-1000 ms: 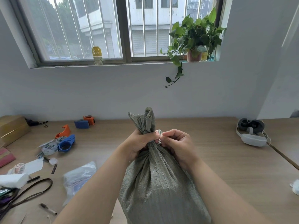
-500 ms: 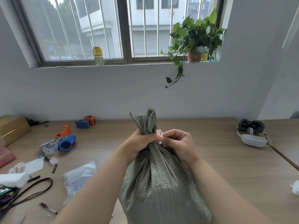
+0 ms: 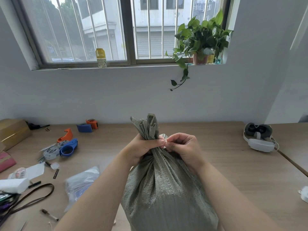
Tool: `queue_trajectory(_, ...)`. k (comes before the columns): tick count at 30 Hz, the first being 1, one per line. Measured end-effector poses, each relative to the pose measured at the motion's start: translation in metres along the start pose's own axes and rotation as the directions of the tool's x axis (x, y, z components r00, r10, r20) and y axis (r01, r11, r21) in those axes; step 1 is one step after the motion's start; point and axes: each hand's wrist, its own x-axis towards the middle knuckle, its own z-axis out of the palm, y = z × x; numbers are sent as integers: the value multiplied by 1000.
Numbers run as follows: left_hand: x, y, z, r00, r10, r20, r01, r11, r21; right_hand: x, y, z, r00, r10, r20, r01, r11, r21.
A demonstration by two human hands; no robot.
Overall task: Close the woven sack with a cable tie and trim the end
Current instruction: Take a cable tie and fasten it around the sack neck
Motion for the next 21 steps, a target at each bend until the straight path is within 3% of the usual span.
queue_trajectory(10, -1, -2, 1, 999, 15, -32, -18, 996, -92, -2, 1, 3, 1000, 14, 13, -14, 1000, -13)
queue_trajectory(21, 0, -6, -1, 999, 27, -37, -29, 998, -49, -1, 0, -3, 996, 47, 72, -43, 998, -54)
